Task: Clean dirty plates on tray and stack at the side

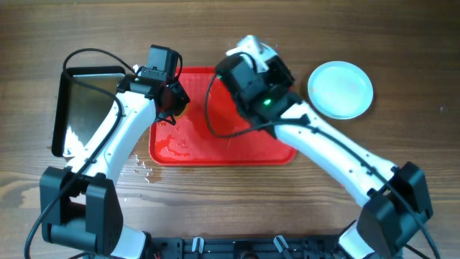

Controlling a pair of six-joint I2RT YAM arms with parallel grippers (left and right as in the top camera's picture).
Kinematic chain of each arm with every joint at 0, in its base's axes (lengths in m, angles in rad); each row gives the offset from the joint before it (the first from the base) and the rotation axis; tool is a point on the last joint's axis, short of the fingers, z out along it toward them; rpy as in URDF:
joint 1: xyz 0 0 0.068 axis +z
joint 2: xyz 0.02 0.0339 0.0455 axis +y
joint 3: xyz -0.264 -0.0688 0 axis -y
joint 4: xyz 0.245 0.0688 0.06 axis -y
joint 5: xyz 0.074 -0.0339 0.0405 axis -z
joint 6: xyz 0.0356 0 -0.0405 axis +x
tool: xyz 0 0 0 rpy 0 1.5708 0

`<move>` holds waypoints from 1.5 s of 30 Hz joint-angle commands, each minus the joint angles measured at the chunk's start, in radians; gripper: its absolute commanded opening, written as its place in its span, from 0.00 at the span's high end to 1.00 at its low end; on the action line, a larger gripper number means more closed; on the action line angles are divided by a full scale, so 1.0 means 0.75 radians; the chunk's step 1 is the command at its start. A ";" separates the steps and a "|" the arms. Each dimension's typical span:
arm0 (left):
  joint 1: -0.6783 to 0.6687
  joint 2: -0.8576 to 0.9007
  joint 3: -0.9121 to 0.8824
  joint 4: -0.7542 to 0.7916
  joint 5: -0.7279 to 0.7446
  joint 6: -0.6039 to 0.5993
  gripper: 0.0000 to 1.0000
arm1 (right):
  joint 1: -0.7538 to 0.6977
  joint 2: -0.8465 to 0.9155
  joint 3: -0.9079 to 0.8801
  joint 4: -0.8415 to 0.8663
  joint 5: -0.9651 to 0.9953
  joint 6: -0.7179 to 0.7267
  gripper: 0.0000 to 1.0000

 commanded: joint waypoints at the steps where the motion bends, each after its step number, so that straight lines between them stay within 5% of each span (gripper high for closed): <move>1: 0.003 0.015 -0.010 -0.001 0.012 -0.013 0.96 | -0.268 -0.060 -0.005 -0.038 -0.567 0.492 0.96; 6: 0.003 0.015 -0.010 0.000 0.011 -0.013 0.96 | -0.881 -0.093 -0.005 -0.047 -1.486 0.530 0.96; 10: 0.003 0.015 -0.010 0.001 0.012 -0.013 0.96 | -1.227 -0.010 -0.014 -0.084 -1.525 0.536 0.96; 14: 0.003 0.015 -0.010 0.003 0.012 -0.013 0.96 | -1.329 0.073 -0.031 -0.071 -1.486 0.565 0.96; 22: 0.003 0.015 -0.010 0.010 0.012 -0.013 0.96 | -1.330 0.091 -0.187 -0.007 -1.224 0.658 0.94; 23: 0.003 0.015 -0.010 0.010 0.011 -0.013 0.96 | -1.330 0.091 -0.214 0.017 -1.224 0.658 0.84; 24: 0.003 0.015 -0.010 0.010 0.011 -0.013 0.96 | -1.330 0.091 -0.224 0.028 -1.240 0.659 0.43; 25: 0.003 0.015 -0.010 0.010 0.011 -0.013 0.96 | -1.328 0.091 -0.223 0.030 -1.277 0.657 0.17; 26: 0.003 0.015 -0.010 0.011 0.011 -0.013 0.96 | -1.328 0.091 -0.223 0.036 -1.344 0.654 0.05; 30: 0.003 0.015 -0.010 0.024 0.011 -0.013 0.96 | -1.320 0.091 -0.223 0.094 -1.866 0.638 0.05; 33: 0.010 0.014 -0.010 0.134 -0.030 0.008 0.96 | -1.234 0.091 -0.223 0.056 -2.138 0.616 0.15; 38: 0.238 0.014 -0.010 0.275 -0.050 0.052 0.96 | -0.854 0.091 -0.223 -0.042 -2.041 0.623 0.16; 45: 0.696 0.063 -0.010 0.275 -0.049 0.052 0.94 | -0.317 0.091 -0.223 0.193 -1.747 0.734 0.15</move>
